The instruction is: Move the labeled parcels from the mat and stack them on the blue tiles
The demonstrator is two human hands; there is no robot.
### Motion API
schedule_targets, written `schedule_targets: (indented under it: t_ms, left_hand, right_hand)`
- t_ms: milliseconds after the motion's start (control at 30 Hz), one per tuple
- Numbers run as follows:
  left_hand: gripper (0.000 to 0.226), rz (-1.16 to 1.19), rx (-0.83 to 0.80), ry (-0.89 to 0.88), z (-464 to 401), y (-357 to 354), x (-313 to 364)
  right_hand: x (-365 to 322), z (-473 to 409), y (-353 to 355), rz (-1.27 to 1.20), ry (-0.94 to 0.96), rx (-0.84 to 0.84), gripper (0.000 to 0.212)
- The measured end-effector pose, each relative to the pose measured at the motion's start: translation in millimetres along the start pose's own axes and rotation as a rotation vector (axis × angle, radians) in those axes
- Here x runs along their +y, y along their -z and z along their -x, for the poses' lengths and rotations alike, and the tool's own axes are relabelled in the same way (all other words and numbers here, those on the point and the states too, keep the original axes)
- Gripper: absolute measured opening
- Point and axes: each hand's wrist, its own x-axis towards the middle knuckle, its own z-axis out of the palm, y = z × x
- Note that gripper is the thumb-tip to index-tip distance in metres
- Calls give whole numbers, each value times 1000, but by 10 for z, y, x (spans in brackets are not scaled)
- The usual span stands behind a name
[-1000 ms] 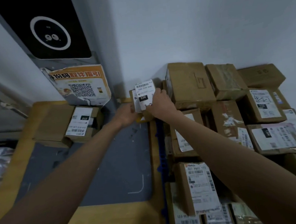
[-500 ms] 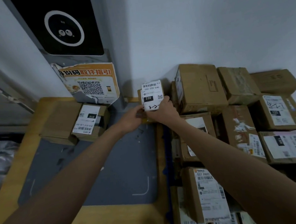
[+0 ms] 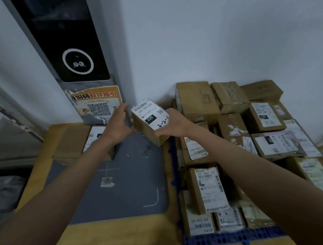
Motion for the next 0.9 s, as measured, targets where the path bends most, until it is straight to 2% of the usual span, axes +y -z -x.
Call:
schedule_targets:
  t_ms: [33, 67, 167, 367, 733, 900]
  left_hand:
    - [104, -14, -40, -2, 43, 30, 39]
    - [107, -18, -84, -14, 87, 41, 76]
    - [102, 15, -167, -84, 200, -31, 174]
    - [95, 59, -211, -183, 455, -321, 461]
    - [84, 66, -261, -317, 784, -988, 1022]
    - [87, 67, -245, -318, 908, -1233, 1284]
  right_hand:
    - [-19, 121, 58, -12, 16, -19, 48]
    - [-29, 242, 111, -20, 17, -31, 50]
    - [-10, 571, 218, -32, -38, -34, 77]
    - [166, 1114, 332, 130, -76, 76, 86]
    - [671, 1901, 637, 212, -155, 217, 100]
    - [892, 2087, 921, 219, -124, 211, 98]
